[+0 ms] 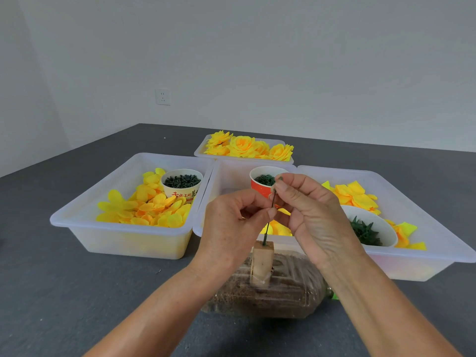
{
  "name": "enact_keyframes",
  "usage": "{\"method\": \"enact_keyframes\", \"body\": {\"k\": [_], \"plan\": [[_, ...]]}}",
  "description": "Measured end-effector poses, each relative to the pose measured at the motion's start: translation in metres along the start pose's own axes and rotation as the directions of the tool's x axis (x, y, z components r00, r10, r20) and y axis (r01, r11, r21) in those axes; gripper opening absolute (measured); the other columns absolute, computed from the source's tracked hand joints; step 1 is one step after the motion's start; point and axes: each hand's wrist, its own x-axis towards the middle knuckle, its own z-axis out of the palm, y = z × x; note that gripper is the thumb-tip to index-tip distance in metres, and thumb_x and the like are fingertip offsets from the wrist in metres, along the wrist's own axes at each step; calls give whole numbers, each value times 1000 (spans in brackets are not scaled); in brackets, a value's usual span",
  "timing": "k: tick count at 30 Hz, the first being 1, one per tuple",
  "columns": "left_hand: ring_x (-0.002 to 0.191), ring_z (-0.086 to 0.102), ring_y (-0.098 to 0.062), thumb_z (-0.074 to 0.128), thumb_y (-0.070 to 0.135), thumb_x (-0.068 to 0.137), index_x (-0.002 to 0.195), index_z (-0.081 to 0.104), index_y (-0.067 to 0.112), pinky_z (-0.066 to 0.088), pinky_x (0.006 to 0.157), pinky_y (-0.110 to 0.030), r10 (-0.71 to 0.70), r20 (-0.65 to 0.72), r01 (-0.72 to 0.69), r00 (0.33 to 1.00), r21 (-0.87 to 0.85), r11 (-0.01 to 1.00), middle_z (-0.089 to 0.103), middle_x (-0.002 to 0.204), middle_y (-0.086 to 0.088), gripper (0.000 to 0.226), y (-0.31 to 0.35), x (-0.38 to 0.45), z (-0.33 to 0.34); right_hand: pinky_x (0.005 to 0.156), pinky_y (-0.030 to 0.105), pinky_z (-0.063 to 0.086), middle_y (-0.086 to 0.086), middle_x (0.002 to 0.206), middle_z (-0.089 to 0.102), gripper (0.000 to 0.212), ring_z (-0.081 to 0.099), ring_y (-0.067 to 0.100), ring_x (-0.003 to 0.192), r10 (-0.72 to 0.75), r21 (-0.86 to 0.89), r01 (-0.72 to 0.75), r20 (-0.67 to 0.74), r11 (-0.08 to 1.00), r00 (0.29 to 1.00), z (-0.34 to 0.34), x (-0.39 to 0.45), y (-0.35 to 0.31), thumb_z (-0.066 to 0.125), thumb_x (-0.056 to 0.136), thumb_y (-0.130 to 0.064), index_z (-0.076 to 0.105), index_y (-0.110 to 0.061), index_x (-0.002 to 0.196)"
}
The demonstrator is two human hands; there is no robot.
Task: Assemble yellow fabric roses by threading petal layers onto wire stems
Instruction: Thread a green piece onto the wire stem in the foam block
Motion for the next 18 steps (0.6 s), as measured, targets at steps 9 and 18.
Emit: {"method": "enact_keyframes", "body": {"k": [9,18], "plan": [[56,51,-1,72,4,78,67,68,22,46,58,-18,-6,-4,6,1000,11,1000,62,57,12,21,2,0,1,50,22,51,1,65,65,7,61,10,56,90,53,-91,6,994,996,-2,1,1,65,67,-14,70,-16,69],[52,50,4,71,2,78,64,66,24,41,55,-11,8,2,-8,1000,30,1000,59,53,18,27,4,0,1,55,24,52,2,64,65,11,62,11,55,182,96,-180,-19,979,983,-3,5,1,66,63,-15,68,-14,74]]}}
